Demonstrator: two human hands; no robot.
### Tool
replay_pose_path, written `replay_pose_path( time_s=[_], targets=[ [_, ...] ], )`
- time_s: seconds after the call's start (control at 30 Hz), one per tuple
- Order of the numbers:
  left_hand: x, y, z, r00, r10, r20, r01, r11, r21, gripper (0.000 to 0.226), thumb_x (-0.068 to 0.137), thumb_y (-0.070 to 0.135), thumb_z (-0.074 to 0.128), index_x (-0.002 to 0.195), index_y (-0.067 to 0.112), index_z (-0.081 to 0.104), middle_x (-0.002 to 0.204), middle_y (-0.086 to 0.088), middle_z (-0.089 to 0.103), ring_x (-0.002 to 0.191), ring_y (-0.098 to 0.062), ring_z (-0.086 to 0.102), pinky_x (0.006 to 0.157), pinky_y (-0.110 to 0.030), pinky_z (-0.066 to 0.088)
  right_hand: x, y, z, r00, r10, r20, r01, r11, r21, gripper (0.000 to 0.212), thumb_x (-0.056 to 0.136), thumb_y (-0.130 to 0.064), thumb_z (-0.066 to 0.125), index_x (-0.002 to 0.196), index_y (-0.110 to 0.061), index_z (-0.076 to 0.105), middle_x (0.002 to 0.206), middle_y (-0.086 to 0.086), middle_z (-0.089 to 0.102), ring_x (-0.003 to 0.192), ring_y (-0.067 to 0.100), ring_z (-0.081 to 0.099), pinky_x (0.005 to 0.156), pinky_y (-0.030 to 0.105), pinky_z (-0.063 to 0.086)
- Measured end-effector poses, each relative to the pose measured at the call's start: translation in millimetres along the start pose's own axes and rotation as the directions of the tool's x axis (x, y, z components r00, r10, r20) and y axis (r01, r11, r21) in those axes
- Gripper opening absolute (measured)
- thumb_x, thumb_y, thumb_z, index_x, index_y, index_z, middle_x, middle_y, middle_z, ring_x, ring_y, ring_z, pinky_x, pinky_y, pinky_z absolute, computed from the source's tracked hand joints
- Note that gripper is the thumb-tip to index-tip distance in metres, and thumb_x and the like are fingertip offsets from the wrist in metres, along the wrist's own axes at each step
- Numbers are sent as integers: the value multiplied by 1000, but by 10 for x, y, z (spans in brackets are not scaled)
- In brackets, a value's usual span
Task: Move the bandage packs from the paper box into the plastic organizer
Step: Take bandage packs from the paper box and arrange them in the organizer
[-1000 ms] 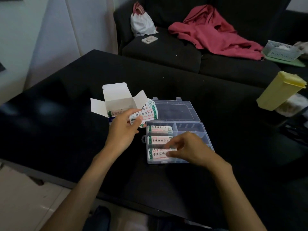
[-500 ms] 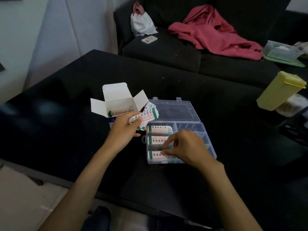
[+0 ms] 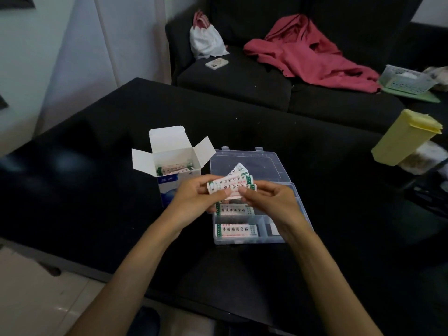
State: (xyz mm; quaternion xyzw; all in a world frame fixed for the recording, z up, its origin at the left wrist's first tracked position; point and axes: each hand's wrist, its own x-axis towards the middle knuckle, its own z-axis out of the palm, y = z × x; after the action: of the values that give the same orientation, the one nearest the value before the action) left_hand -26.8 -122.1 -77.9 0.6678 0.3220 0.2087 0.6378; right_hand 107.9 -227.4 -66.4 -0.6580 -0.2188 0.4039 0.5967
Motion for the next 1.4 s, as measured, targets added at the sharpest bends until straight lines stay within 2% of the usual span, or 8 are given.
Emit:
replay_pose_path(
  time_s=[0.23, 0.4, 0.57, 0.73, 0.87, 1.03, 1.23, 1.4],
  targets=[
    [0, 20, -5, 999, -11, 33, 10, 1000, 14, 21, 93, 19, 56, 112, 26, 64, 92, 6, 70, 83, -8, 68, 70, -21, 58, 3, -8, -4, 998, -26, -51, 26, 1000, -5, 28, 77, -7, 74, 103, -13, 66, 89, 6, 74, 77, 11, 72, 62, 14, 53],
    [7, 1, 73, 998, 25, -62, -30, 996, -89, 14, 92, 17, 58, 105, 23, 61, 93, 3, 71, 79, -4, 70, 64, -14, 54, -2, 82, 101, 990, 113, -82, -90, 966, 243, 16, 81, -17, 71, 96, -11, 69, 83, 2, 73, 68, 6, 63, 63, 18, 49],
    [35, -37, 157, 998, -23, -66, 16, 994, -108, 9, 92, 18, 59, 100, 15, 61, 90, 3, 72, 77, -5, 70, 63, -15, 54, -6, 128, 189, 991, 75, -107, -63, 992, 109, 21, 93, -25, 57, 97, -10, 70, 77, -3, 72, 61, 0, 63, 55, 13, 46],
    [20, -74, 111, 998, 57, 2, -57, 993, 101, 14, 86, 20, 66, 99, 20, 70, 90, 8, 73, 77, 3, 68, 63, -9, 50, -19, 74, 119, 998, -55, -31, 53, 996, -65, 16, 93, -21, 55, 100, -13, 68, 89, 0, 71, 74, 2, 68, 60, 12, 50],
    [26, -29, 7, 995, 86, -42, -79, 986, 150, 14, 88, 36, 59, 97, 30, 67, 94, 12, 70, 81, 1, 66, 69, -17, 53, -8, -21, -36, 972, -203, 117, 233, 893, -386, 14, 93, -19, 54, 90, -29, 63, 86, -12, 70, 84, 1, 67, 77, 20, 54],
    [19, 26, -81, 995, 63, 79, -73, 990, 125, 23, 84, 34, 64, 106, 28, 66, 102, 6, 70, 86, -4, 68, 69, -22, 57, -48, -41, -89, 958, -156, 240, 266, 800, -538, 12, 83, -23, 69, 93, -18, 73, 81, -4, 73, 71, 6, 69, 65, 21, 56],
    [27, -6, -52, 991, 30, 132, -54, 981, 184, 23, 85, 14, 67, 108, 16, 68, 97, 2, 69, 89, -12, 68, 66, -19, 57, -58, -20, -66, 974, -122, 191, 207, 825, -526, 24, 71, -21, 80, 93, -21, 70, 87, -3, 71, 71, 5, 68, 61, 17, 54],
    [55, -39, -89, 997, 68, 21, -70, 992, 103, 19, 86, 14, 66, 105, 9, 68, 96, -4, 72, 86, -11, 70, 70, -22, 58, -68, -80, -141, 944, -191, 271, 305, 818, -487, 49, 70, -11, 80, 112, -26, 61, 109, -6, 61, 96, 11, 64, 70, 23, 58]
  ],
)
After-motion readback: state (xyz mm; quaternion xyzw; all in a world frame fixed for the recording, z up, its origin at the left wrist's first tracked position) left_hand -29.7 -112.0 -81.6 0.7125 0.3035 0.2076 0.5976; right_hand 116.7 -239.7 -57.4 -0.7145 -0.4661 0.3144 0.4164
